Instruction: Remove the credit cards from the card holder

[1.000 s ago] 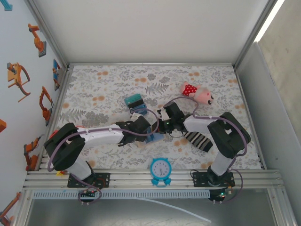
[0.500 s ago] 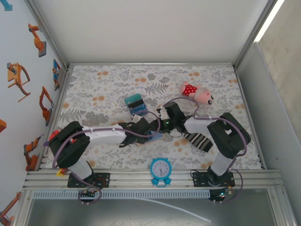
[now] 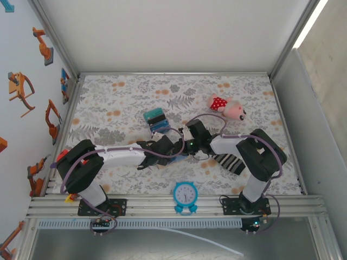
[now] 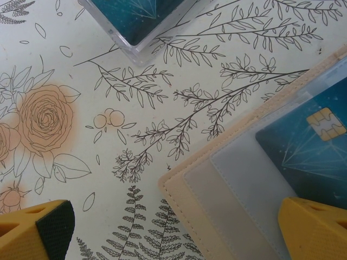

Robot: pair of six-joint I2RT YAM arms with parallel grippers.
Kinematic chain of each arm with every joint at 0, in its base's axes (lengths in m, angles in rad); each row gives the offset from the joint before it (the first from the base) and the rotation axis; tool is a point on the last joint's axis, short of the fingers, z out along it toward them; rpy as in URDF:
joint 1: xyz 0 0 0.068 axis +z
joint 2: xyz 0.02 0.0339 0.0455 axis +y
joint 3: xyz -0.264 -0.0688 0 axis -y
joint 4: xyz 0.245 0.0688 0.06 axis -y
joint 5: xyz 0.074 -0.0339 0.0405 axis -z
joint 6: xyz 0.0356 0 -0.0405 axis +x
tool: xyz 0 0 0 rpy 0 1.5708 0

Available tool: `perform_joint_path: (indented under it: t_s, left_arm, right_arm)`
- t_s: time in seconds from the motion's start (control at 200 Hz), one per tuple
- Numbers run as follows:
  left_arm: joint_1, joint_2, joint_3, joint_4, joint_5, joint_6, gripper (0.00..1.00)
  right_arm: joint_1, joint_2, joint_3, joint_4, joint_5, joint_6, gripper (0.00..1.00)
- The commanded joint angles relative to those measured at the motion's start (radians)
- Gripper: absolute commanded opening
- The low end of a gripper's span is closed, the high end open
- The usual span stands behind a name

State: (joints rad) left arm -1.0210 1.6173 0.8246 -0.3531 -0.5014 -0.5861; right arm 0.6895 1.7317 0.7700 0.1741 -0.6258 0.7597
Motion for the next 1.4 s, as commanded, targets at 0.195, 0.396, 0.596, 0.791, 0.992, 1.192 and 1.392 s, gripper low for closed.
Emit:
perform_joint_path:
  t_s: [0.195, 0.396, 0.596, 0.791, 0.992, 1.192, 1.392]
  left_arm:
    - [-0.007, -0.028, 0.013, -0.037, -0.008, -0.013, 0.97]
    - [-0.006, -0.059, 0.014, -0.055, -0.029, -0.004, 0.97]
    - [0.012, -0.173, 0.008, -0.049, -0.066, 0.045, 0.97]
    - [0.060, -0.357, -0.029, 0.080, 0.054, 0.182, 0.97]
    - [0.169, -0.504, -0.068, 0.209, 0.402, 0.324, 0.97]
    - [0.185, -0.518, -0.045, 0.204, 0.633, 0.450, 0.99]
    - [0.199, -0.512, -0.042, 0.209, 0.786, 0.518, 0.85]
  right_arm:
    - [0.006, -0.102, 0.124, -0.336, 0.198, -0.202, 0.00]
    - [0.005, -0.171, 0.194, -0.514, 0.312, -0.305, 0.00]
    - [0.007, -0.262, 0.204, -0.557, 0.336, -0.383, 0.00]
    - [0.007, -0.359, 0.185, -0.546, 0.291, -0.462, 0.00]
    - [0.008, -0.444, 0.168, -0.524, 0.175, -0.546, 0.00]
    - [0.006, -0.485, 0.158, -0.503, 0.033, -0.603, 0.00]
    - [0.007, -0.505, 0.153, -0.500, -0.101, -0.654, 0.00]
